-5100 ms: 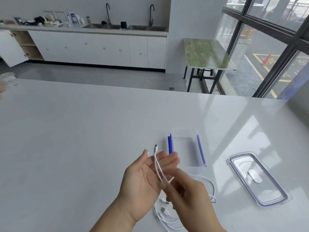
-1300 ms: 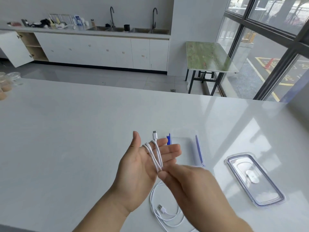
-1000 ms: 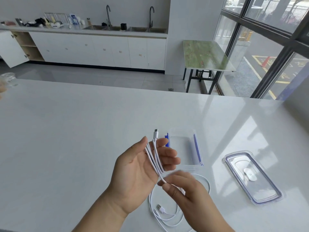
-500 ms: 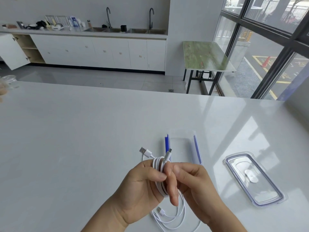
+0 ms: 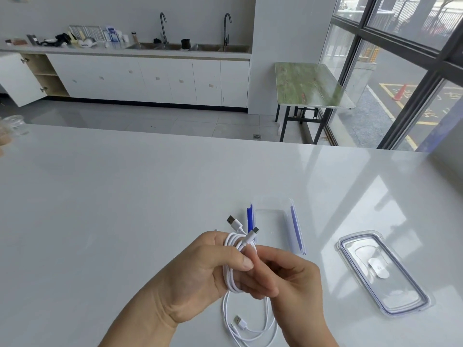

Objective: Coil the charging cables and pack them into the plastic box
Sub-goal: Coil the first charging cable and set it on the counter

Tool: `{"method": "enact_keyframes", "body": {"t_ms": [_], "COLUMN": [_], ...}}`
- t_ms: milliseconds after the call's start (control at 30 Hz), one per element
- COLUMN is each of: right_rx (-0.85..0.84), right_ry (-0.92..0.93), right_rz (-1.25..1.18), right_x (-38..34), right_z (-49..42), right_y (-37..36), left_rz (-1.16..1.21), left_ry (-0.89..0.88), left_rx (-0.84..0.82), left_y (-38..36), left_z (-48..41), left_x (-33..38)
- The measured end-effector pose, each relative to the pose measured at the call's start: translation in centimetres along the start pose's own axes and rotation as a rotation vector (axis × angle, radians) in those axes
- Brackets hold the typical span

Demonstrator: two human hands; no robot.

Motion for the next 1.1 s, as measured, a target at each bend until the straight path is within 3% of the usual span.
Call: {"method": "enact_keyframes", "body": {"t_ms": [167, 500, 700, 800, 900, 1000, 1100], "right_rx": [0.015, 0.097, 0.086, 0.098, 0.137, 0.176, 0.157], "right_ry": [0.080, 0.412, 0.504, 0.474, 0.470, 0.474, 0.366], "right_rz": [0.012, 0.105, 0.192, 0.238, 0.296, 0.313, 0.300], "right_x": [-0.4, -2.4, -3.6, -3.6, -3.2, -3.3, -3.2], "right_z": [-0.1, -0.5, -1.3, -1.8, -1.9, -1.9, -2.0], "right_y": [0.1, 0.8, 0.3, 0.2, 0.0, 0.6, 1.0], "left_rz": [-0.108, -0.240, -0.393, -0.358, -0.313, -0.459, -0.582], "left_ry": [-0.017, -0.165, -0.171, -0.149, -0.119, -0.149, -0.166], "left_rx": [-0.042, 0.188, 0.145, 0.172, 0.290, 0.507, 0.584], "left_y": [-0.3, -0.9, -0.1, 0.5, 1.5, 3.5, 3.7], "left_z": [0.2, 0.5, 0.9, 0.7, 0.4, 1.1, 1.7], "left_x": [1.3, 3.0, 4.0, 4.1, 3.8, 4.1, 4.3]}}
Point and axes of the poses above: each hand's wrist, its own z-axis away from the middle knuckle, its own y-axis out of the back of the hand, x = y × z, the point moved 6 cm from there along -z, towards the middle knuckle, and after that the axes turned 10 degrees about x, right-handed, at the moved point
